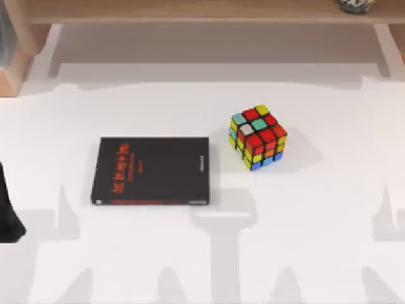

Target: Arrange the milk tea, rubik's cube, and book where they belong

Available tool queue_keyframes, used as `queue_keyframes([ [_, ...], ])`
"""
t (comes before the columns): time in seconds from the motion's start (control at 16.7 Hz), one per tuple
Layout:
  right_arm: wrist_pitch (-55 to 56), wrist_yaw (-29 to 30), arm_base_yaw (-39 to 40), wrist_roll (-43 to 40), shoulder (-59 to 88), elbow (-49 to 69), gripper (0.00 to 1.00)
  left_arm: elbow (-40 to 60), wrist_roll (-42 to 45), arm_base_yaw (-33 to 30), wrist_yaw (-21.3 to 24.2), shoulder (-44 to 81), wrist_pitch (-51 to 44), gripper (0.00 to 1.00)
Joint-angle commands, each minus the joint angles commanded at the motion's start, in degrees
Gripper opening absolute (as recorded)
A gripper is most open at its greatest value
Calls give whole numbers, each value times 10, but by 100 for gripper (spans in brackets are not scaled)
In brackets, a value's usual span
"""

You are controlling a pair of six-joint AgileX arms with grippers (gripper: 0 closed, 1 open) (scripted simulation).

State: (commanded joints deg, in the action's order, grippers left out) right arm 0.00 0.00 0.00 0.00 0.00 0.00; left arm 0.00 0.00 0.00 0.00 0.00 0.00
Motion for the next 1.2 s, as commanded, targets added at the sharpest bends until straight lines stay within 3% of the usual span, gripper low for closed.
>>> queue_keyframes([
  [0.48, 64, 20, 18, -1, 119, 76, 100, 0, 0, 0, 0, 0, 0, 100],
  [1.2, 331, 99, 100, 1, 722, 391, 100, 0, 0, 0, 0, 0, 0, 100],
])
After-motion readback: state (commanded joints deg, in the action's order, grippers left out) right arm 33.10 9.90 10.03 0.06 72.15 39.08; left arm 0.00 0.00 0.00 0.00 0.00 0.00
